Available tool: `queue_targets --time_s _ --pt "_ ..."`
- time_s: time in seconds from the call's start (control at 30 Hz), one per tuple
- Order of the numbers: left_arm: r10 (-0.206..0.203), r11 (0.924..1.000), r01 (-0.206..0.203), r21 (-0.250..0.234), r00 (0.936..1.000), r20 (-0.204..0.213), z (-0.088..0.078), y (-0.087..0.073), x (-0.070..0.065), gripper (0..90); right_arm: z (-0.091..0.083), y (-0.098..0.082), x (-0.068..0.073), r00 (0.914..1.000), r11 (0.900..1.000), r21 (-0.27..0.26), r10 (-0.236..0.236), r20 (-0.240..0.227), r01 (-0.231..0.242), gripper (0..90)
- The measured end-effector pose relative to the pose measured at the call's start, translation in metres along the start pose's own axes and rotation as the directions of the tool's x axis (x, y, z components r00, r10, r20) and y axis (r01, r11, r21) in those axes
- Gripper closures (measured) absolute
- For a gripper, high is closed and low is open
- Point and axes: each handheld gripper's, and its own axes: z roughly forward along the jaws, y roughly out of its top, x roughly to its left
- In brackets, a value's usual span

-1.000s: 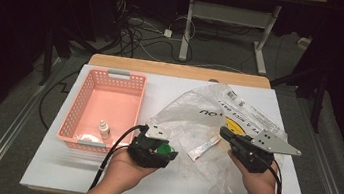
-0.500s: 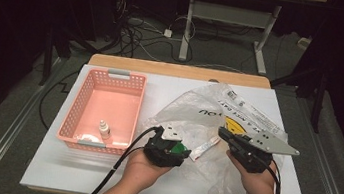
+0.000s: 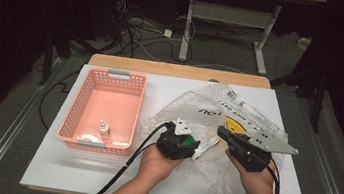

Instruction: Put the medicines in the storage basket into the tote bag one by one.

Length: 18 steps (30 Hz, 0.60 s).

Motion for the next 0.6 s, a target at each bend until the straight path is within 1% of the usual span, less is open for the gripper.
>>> queue_targets --time_s 0.1,0.17,0.27,0.33,0.4,0.47,0.57,0.6 --pt "-0.006 0.9998 0.006 -0.017 0.9999 -0.011 0.007 0.003 0.001 50.3 0.001 0.0 -0.001 1.0 1.0 -0.003 0.004 -0.001 -0.004 90.0" --pt "-0.011 0.9995 0.011 -0.029 0.9999 -0.01 0.012 0.005 0.001 50.2 0.001 0.0 -0.001 1.0 1.0 -0.004 0.001 -0.002 -0.001 90.0" --pt "-0.007 0.9995 0.007 -0.031 0.9998 -0.019 0.019 0.007 0.001 50.2 0.003 0.0 -0.001 1.0 1.0 0.001 0.004 -0.001 -0.004 90.0" --pt "-0.014 0.9993 0.012 -0.036 0.9995 -0.03 0.024 0.008 0.001 50.2 0.003 -0.001 -0.001 1.0 1.0 0.001 0.001 -0.004 -0.001 90.0" --pt "-0.021 0.9989 0.02 -0.043 0.9993 -0.032 0.03 0.01 0.002 50.2 0.004 -0.001 -0.001 1.0 1.0 0.001 0.001 -0.004 -0.001 90.0" --pt "-0.023 0.999 0.021 -0.039 0.9992 -0.034 0.034 0.011 0.002 50.2 0.004 -0.001 -0.001 1.0 1.0 0.002 0.003 -0.003 -0.003 90.0" --pt "-0.015 0.9987 0.012 -0.049 0.9986 -0.052 0.04 0.012 0.003 50.1 0.004 -0.001 -0.003 1.0 1.0 0.001 0.003 0.0 -0.003 90.0" --pt "-0.017 0.9986 0.014 -0.052 0.9983 -0.056 0.042 0.011 0.004 50.1 0.004 -0.002 -0.003 0.9999 1.0 0.003 0.01 0.0 -0.01 90.0"
